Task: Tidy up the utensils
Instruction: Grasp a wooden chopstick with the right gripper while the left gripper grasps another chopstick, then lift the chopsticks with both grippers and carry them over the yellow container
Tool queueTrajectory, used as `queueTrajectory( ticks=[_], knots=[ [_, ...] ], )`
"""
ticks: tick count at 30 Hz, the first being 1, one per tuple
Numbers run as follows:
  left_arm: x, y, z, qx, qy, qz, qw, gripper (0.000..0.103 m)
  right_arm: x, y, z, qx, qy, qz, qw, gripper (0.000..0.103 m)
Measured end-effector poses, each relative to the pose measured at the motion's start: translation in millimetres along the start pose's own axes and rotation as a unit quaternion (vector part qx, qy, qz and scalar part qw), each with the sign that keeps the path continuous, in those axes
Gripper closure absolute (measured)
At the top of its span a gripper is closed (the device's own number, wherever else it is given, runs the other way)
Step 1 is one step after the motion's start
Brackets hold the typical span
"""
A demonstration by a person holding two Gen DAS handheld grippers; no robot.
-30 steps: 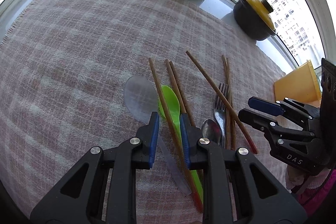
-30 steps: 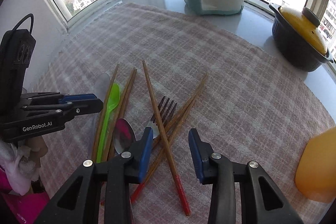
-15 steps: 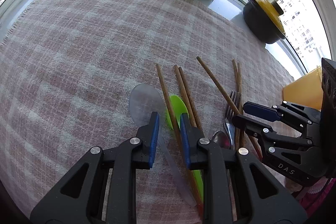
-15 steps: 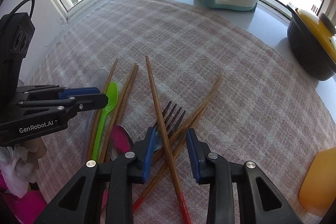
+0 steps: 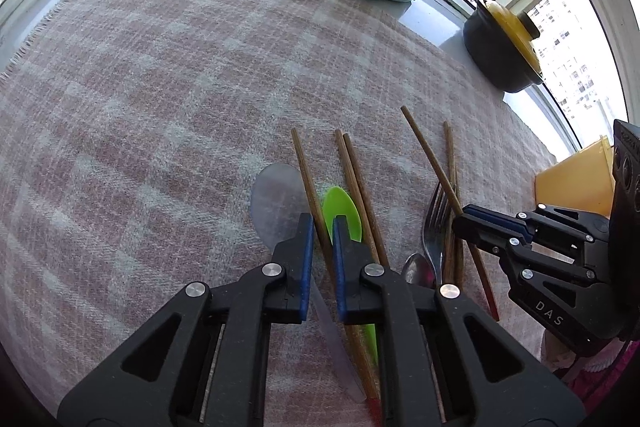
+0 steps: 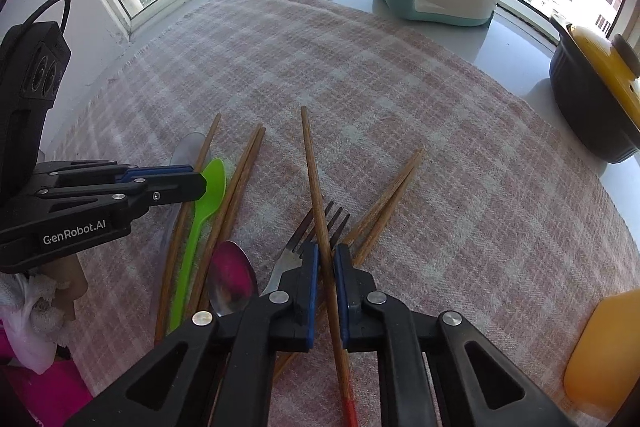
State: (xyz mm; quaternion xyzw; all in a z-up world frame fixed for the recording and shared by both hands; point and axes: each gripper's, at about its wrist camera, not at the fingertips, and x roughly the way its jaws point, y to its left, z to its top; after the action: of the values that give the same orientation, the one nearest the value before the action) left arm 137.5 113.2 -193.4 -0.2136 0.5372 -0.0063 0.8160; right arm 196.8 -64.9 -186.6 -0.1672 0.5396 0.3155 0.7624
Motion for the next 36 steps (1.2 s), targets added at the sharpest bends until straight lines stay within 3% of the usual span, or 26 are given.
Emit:
queueTrajectory(
  ticks=[10,16,36],
  knots=[
    [-24.7,1.6,-6.9,-0.015,-0.019,-0.019,0.9995,0.097,-22.5,-6.8,-6.2,0.026,-0.032,0.005,0.999,0.099],
    [-53.1,-5.8,-9.1,-0.011,-0.054,-0.03,0.998,0.1,-40.3,-9.2,-11.0,0.043,-0.061,0.002,0.997,0.099],
    [-142.6,-54.4,-13.3,0.049,-0.142,-0.077,0.9856,0.1,-135.0,-4.5,-40.7,0.072,-0.188,-0.038,0.979,0.1]
  ],
)
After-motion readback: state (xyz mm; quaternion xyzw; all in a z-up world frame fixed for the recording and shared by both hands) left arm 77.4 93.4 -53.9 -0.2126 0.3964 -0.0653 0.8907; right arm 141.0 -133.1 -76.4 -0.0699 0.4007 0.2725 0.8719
